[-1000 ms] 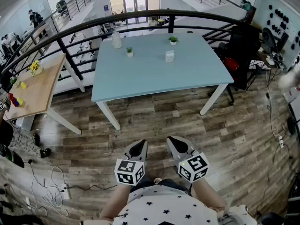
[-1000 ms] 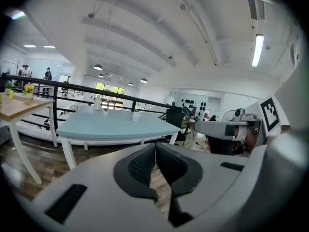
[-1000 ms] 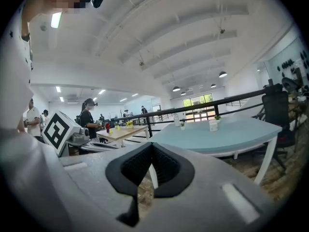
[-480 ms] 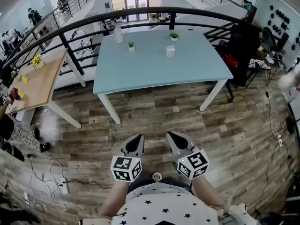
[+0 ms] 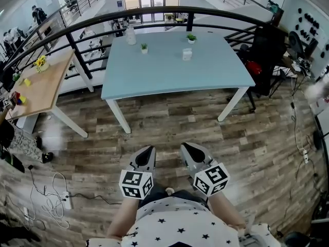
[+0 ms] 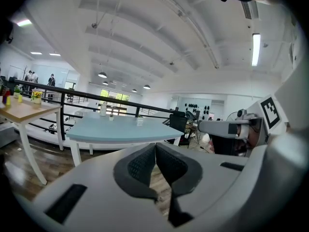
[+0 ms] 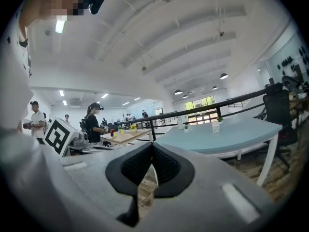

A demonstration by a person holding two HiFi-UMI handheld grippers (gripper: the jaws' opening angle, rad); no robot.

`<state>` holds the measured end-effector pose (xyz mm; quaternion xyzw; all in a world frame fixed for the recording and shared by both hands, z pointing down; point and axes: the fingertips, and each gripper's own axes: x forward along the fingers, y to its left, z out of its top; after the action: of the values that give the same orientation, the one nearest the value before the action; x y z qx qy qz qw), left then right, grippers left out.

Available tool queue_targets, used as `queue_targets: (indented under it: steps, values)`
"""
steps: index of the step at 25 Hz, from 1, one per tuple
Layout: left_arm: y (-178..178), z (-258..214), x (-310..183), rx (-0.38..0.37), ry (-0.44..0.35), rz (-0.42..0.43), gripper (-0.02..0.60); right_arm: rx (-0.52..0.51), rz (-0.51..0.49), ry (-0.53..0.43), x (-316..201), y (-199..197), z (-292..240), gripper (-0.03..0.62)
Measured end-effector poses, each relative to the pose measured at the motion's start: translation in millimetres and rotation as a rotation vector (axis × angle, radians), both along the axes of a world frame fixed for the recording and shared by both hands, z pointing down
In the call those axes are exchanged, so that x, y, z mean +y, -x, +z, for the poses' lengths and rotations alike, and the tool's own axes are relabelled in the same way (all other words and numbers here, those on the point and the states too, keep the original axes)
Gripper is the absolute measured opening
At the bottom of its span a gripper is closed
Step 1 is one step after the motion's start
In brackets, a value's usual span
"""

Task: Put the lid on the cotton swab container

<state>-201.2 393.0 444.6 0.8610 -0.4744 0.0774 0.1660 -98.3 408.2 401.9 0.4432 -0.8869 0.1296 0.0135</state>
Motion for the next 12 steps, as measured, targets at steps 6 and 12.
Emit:
queue_targets:
  steps: [6, 12]
  values:
    - [-9.7, -0.6, -1.4, 0.009, -0.003, 0.0, 0.006, 0.021, 0.013, -0.006, -1.7, -11.1, 2.9, 0.006]
    - [-21.7, 1.7, -4.0, 0.0, 0.006, 0.029, 0.006, 0.026, 0.041, 0.01, -6.3, -21.8, 7.1, 0.006]
